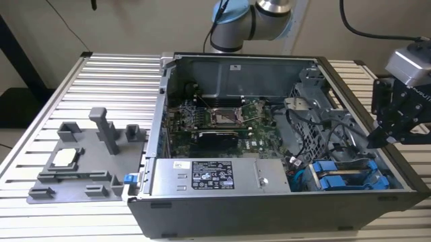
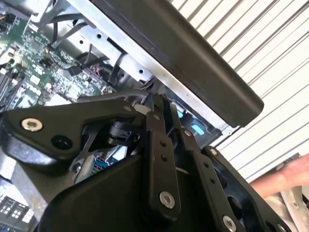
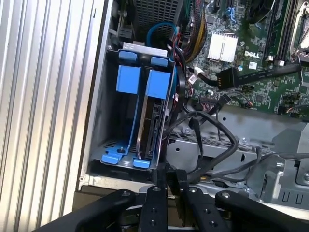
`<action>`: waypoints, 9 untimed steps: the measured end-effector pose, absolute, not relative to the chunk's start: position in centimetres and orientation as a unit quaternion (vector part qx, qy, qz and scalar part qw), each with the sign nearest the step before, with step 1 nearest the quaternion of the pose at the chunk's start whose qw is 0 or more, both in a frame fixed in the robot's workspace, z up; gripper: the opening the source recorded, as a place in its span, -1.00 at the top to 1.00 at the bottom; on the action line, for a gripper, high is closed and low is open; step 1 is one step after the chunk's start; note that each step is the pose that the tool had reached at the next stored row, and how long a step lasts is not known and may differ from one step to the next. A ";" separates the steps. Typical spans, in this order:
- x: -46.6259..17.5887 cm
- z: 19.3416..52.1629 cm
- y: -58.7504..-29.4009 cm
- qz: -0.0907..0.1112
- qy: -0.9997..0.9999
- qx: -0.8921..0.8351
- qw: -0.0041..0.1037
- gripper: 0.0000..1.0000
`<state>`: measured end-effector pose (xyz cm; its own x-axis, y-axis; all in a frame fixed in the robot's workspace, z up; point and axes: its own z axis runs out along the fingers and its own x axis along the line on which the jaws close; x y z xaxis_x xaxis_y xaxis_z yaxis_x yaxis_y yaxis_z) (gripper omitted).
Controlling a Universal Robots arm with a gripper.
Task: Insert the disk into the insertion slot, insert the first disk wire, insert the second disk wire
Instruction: 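Insert the first disk wire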
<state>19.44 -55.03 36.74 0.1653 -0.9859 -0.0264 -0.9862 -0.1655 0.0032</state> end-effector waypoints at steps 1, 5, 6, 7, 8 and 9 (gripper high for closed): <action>19.3 36.7 -55.1 0.011 0.646 -0.763 0.007 0.62; 18.6 36.7 -55.5 0.011 0.646 -0.763 0.007 0.62; 18.4 36.7 -55.6 0.011 0.646 -0.763 0.007 0.62; 18.2 36.7 -55.7 0.011 0.646 -0.763 0.007 0.62; 17.9 36.7 -55.8 0.011 0.646 -0.763 0.007 0.62; 17.7 36.7 -55.9 0.011 0.646 -0.763 0.007 0.62</action>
<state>17.73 -55.89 36.67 0.1653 -0.9859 -0.0264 -0.9862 -0.1654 0.0028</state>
